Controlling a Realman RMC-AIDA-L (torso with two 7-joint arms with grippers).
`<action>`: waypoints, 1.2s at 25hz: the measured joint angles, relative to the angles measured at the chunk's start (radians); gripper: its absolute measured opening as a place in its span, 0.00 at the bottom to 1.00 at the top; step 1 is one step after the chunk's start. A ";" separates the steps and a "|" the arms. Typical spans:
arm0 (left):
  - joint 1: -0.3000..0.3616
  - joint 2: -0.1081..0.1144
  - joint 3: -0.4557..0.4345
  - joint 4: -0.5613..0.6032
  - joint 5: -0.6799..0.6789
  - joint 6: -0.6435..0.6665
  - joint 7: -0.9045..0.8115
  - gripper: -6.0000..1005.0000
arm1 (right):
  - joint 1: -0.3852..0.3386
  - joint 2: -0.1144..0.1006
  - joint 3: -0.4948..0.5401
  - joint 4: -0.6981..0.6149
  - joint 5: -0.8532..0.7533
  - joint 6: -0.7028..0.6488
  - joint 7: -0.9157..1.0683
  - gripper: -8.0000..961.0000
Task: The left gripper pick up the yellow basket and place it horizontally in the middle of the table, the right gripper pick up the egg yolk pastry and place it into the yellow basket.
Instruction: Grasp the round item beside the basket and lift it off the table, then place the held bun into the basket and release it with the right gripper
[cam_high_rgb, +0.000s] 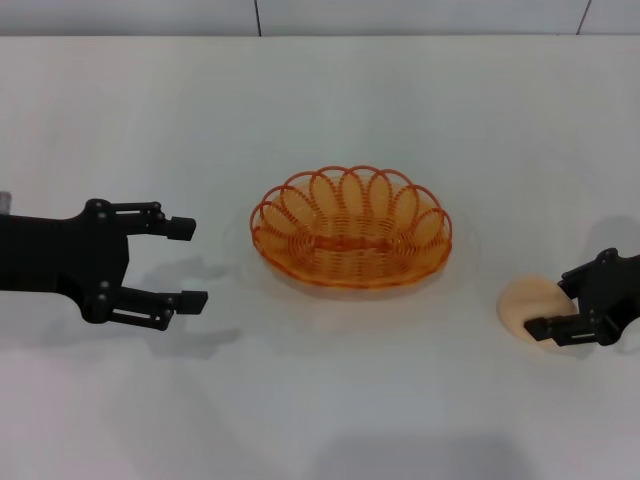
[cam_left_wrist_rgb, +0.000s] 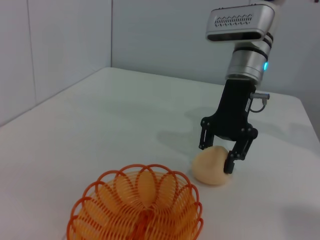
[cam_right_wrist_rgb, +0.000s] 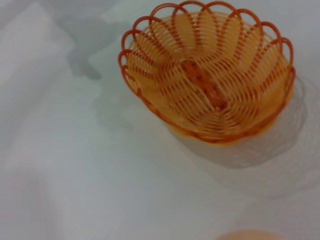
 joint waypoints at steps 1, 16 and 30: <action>0.000 -0.001 0.000 0.000 0.000 0.000 0.000 0.85 | 0.000 0.000 0.001 0.000 0.000 -0.005 -0.002 0.46; 0.008 -0.011 -0.002 0.026 -0.002 -0.001 0.000 0.85 | 0.008 -0.006 0.167 -0.042 0.058 -0.133 -0.096 0.35; 0.003 -0.014 0.004 0.023 0.006 0.006 -0.001 0.85 | 0.023 0.001 0.148 0.030 0.297 -0.109 -0.304 0.23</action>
